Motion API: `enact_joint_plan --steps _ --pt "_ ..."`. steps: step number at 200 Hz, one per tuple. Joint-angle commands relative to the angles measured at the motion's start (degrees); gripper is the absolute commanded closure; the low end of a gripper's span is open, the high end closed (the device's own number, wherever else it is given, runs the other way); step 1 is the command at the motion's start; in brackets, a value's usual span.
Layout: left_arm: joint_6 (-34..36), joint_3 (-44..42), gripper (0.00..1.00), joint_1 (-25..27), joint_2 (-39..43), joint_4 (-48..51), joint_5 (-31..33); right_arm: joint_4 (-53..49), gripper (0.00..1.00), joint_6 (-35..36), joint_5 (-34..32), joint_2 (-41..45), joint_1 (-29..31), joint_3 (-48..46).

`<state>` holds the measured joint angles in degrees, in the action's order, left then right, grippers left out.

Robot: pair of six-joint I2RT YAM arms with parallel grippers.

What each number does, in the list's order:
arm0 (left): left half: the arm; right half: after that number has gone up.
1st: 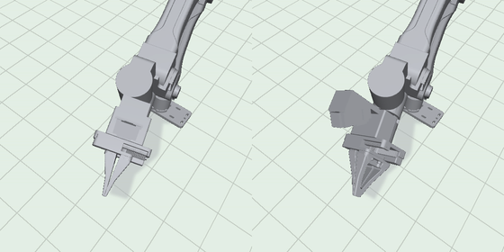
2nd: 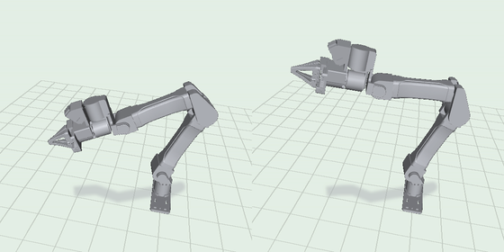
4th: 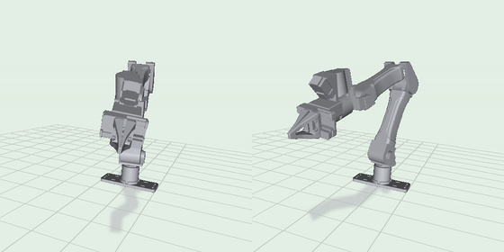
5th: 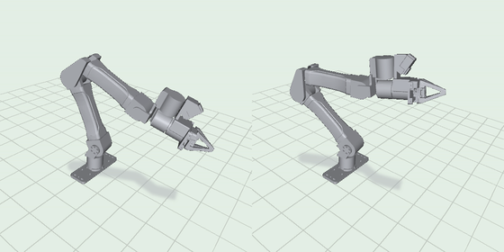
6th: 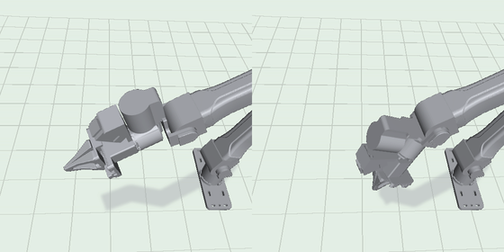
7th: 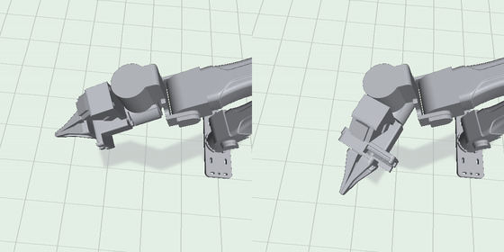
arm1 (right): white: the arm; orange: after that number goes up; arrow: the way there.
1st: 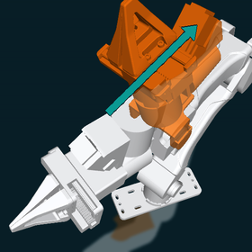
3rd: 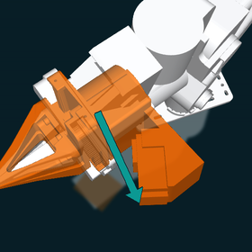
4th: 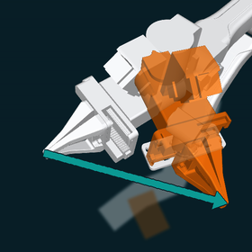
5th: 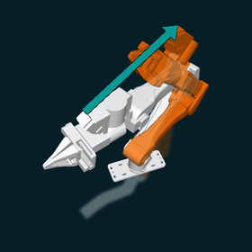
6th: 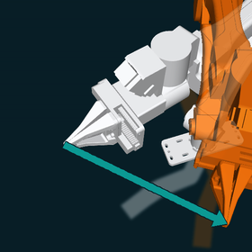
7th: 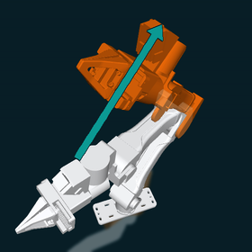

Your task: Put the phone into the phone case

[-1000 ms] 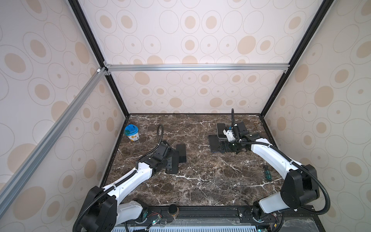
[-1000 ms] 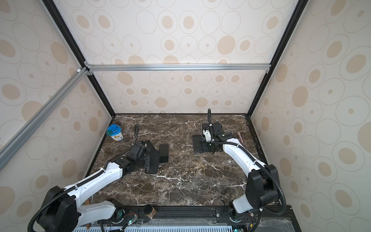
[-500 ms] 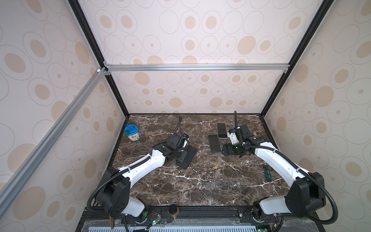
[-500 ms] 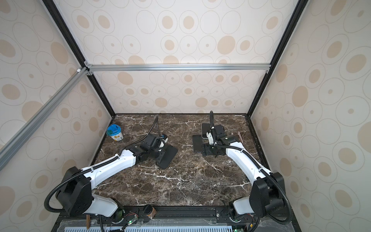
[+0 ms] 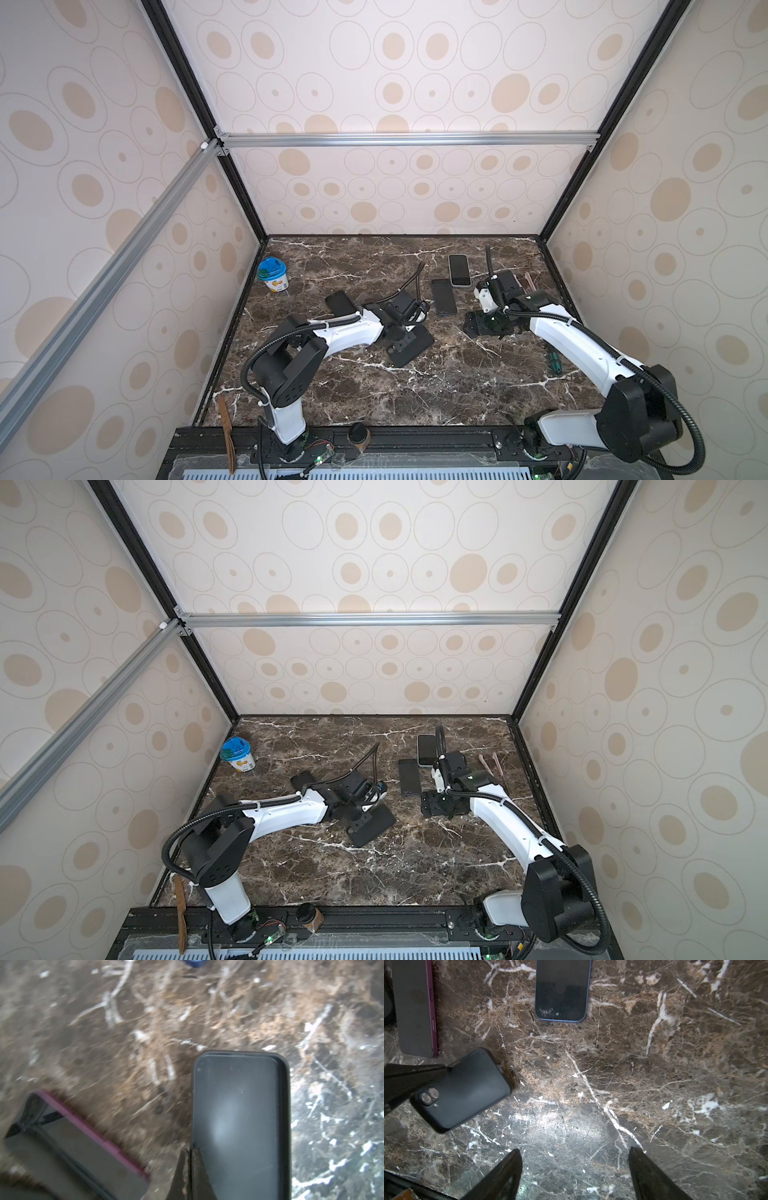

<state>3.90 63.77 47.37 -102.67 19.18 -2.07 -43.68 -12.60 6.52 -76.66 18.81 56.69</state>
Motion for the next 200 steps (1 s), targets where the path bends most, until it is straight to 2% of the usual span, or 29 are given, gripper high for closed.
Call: enact_joint_plan --steps 1,31,80,107,146,200 --pt "2.7 2.8 1.00 2.6 -2.1 -2.1 -1.1 0.1 0.18 -0.9 2.0 0.7 0.2 -1.2" --pt "2.1 3.1 0.99 4.5 -3.7 -4.7 -1.3 2.7 0.22 -1.6 5.3 -0.1 0.3 -3.0" --pt "-7.2 1.6 0.50 4.5 -0.1 -6.3 4.4 5.4 0.34 -2.0 10.1 -3.9 0.3 -3.7" --pt "-15.8 -2.3 0.33 4.3 6.3 -6.8 7.6 7.8 0.40 -1.6 13.4 -6.0 0.5 -3.8" --pt "-27.0 -10.2 0.21 1.4 17.1 -7.6 7.4 8.5 0.48 1.0 12.5 -11.5 3.4 -1.7" --pt "-32.1 -16.9 0.18 -4.3 27.1 -4.5 10.5 9.8 0.55 2.2 5.3 -19.9 9.5 3.0"
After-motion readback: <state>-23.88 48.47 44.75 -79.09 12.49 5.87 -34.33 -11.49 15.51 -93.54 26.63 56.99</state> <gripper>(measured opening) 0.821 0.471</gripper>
